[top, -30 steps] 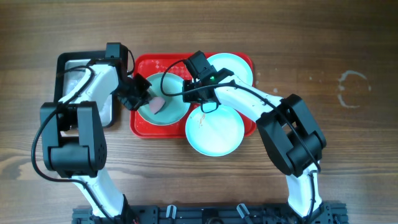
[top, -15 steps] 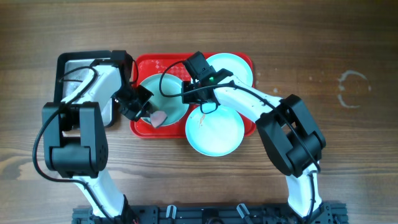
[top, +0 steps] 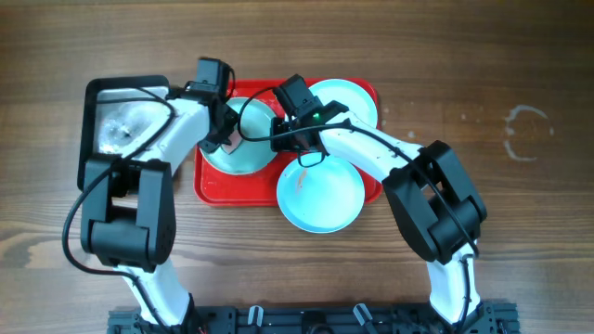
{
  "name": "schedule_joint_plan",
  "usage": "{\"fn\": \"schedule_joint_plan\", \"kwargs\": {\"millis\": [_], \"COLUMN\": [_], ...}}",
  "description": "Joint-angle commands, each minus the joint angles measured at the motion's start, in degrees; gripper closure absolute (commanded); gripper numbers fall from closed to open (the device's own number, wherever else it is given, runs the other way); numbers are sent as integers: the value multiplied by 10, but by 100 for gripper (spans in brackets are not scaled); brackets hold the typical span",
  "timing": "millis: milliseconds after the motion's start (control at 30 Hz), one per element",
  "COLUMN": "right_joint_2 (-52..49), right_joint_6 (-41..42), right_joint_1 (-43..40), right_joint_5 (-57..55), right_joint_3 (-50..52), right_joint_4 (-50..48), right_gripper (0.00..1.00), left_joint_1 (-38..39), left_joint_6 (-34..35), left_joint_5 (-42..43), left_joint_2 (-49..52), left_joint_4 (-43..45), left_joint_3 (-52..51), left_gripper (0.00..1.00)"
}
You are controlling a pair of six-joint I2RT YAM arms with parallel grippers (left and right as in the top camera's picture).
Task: Clean dirty plates on tray and stack at the side
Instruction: 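Scrub the plate with the sponge while the right gripper holds it, then keep scrubbing the plate surface with the sponge in the left gripper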
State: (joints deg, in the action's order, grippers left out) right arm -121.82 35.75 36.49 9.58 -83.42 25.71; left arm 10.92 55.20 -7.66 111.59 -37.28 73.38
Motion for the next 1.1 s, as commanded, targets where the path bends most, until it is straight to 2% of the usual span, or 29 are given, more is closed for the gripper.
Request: {"fn": "schedule_joint_plan", "kwargs": {"millis": [0,100,200,300,367,433,533,667,800,900,967,1067], "right_joint_2": [-12,-12,-12,-12,-12,-12,-12,-12,-12,-12,-12,-12], "right_joint_6": [-12,-12,-12,-13,-13,-13,-13,-13,-13,-13,-13,-13], "right_joint_1": [0,0,0,0,0,0,0,0,0,0,0,0], "right_joint_5": [-2,-2,-2,-2,-2,-2,-2,-2,-2,-2,-2,-2], "right_joint_3": [-3,-3,-3,-3,-3,-3,-3,-3,-3,-3,-3,-3], "right_joint_4": [9,9,9,9,9,9,9,9,9,9,9,9], "right_gripper": [96,96,96,96,96,96,96,96,96,96,96,96], "left_joint_1": [9,9,9,9,9,9,9,9,2,-19,-36,-59], "left_joint_6": [-54,-170,-240,-279,-313,-355,-368,-369,-433,-432,-425,-409], "left_joint_5": [-33,-3,12,17,30,29,14,16,159,308,377,418], "left_joint_2": [7,5,5,7,7,7,7,8,8,8,8,8], "left_joint_4": [-46,-148,-229,-302,-282,-217,-110,-85,-101,-117,-134,-178], "left_joint_3": [67,153,174,162,127,77,15,-26,-33,-28,-16,19], "left_gripper": [96,96,96,96,96,96,96,96,96,96,96,96]}}
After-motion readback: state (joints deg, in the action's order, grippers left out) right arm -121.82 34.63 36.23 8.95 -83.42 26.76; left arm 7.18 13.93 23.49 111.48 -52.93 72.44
